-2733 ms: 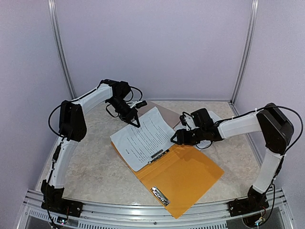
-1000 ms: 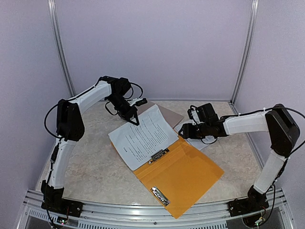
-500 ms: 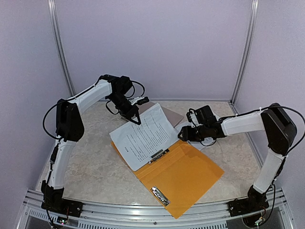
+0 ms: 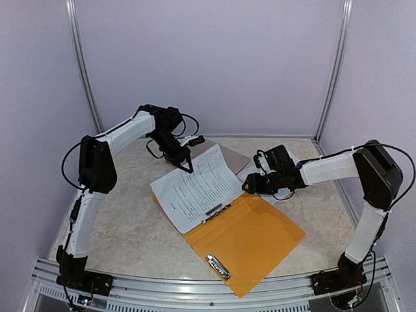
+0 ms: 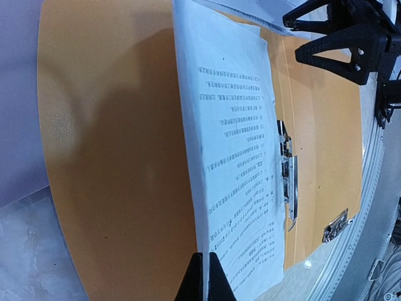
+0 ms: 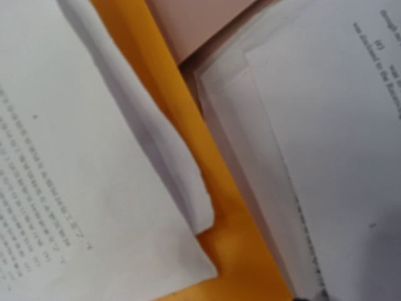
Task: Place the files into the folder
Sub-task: Place the file on the spring clip of the folder.
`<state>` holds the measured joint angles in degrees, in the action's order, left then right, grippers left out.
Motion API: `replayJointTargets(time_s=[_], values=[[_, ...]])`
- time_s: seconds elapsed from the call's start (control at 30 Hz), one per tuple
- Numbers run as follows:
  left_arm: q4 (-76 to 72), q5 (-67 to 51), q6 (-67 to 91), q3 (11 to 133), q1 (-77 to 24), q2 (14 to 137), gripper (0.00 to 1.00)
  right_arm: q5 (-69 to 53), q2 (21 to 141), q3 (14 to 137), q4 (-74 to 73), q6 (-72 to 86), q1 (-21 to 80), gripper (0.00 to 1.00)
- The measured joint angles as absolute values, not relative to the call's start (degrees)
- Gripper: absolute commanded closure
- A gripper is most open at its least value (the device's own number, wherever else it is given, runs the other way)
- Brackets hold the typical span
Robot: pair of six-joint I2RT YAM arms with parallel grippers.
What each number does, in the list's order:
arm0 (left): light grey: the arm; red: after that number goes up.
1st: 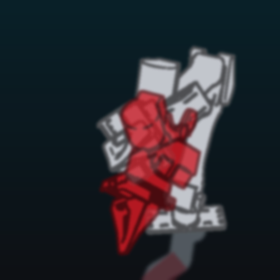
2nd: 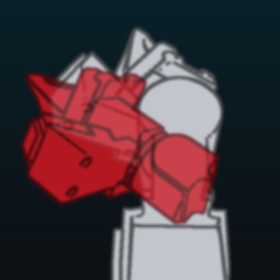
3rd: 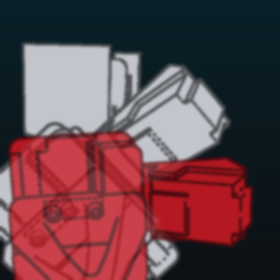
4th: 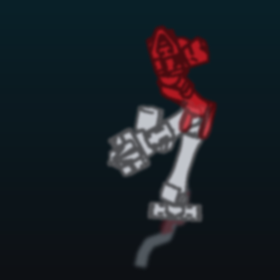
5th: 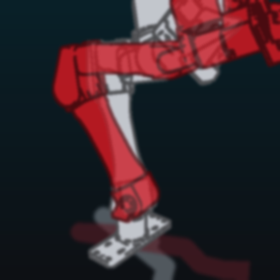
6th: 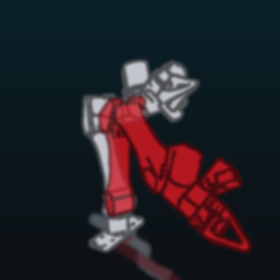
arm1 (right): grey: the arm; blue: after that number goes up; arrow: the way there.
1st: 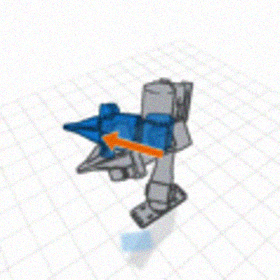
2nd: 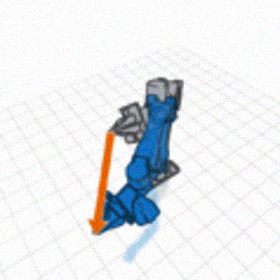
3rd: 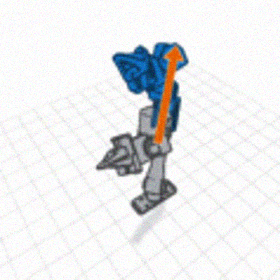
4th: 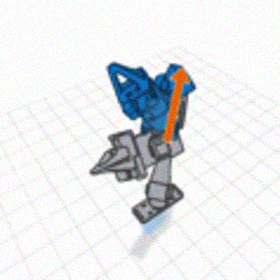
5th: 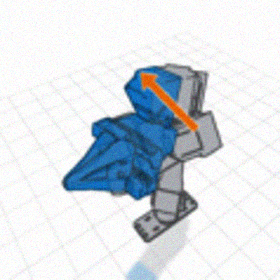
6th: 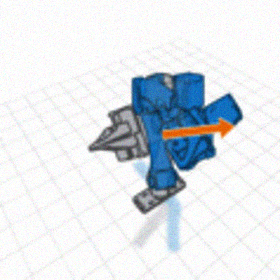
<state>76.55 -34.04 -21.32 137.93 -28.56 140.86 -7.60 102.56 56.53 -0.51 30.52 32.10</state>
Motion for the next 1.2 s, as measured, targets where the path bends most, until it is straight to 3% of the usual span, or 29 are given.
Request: replayJointTargets(time_s=[0.17,0.87,1.2], values=[[76.6,-34.0,-21.3,137.9,-28.6,142.1,0.96,-7.6,102.6,56.7,-0.5,30.5,32.1,0.4],[75.9,-31.9,-21.5,137.9,-28.6,144.1,0.61,-7.8,102.7,57.5,-0.5,30.2,31.4,0.4],[73.4,-30.6,-22.6,138.0,-28.6,145.5,0.51,-8.0,102.7,57.5,-0.5,30.2,31.3,0.4]])
